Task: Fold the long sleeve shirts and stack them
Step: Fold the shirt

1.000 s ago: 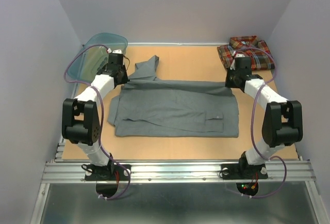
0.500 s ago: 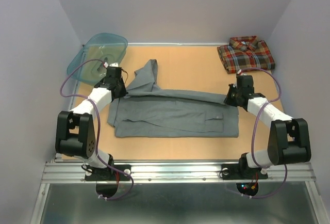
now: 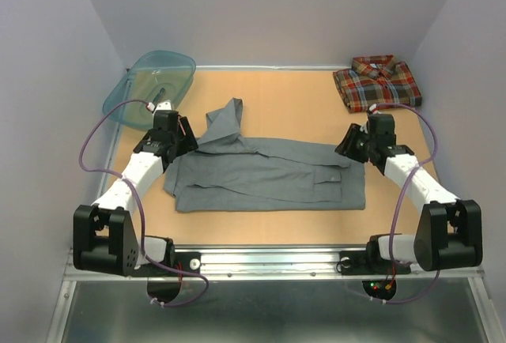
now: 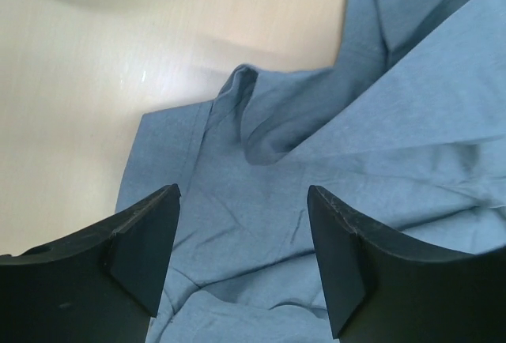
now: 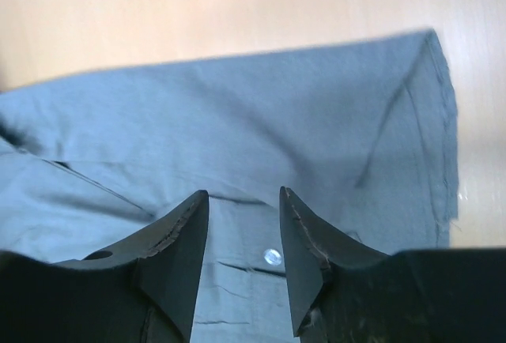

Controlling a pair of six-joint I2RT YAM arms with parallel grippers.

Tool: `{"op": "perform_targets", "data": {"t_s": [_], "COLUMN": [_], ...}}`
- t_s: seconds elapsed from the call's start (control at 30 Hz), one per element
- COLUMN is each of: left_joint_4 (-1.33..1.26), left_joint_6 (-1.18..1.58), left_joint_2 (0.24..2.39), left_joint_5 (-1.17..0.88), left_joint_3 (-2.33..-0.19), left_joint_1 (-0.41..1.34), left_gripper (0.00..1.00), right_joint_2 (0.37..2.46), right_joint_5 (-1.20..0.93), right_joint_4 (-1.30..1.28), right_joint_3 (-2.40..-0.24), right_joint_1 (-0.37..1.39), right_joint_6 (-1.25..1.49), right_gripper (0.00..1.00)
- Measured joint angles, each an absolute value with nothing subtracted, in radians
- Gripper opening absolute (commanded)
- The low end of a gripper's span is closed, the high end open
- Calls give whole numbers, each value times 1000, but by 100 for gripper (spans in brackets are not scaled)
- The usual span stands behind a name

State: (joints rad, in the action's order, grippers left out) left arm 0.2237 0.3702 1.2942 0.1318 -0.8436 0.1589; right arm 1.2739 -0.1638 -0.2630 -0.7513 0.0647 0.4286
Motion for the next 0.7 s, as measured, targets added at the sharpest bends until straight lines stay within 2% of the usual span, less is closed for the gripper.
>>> {"op": "perform_targets", "data": {"t_s": [0.3,0.43,0.6,0.7], "left_joint_4": [212,214,218,226], "left_joint_6": [395,403,406,409], "left_joint_2": [1259,1259,1267,1311], "left_joint_5": [108,105,97,84], "left_joint_3": [-835,-830,-842,-901], "left_joint_1": [155,155,155,155], "left_gripper": [78,79,86,86], "right_joint_2": [1447,1523,1538,1542], "right_joint_5": [-210,-210,-210,-211], "right_joint_4": [-239,-223,-220,-212], "right_joint_3": [-962,-933,-822,-773], "right_joint_1": [65,65,65,65], "right_joint_6": [416,443,469,476], "right_gripper": [45,45,45,45]}}
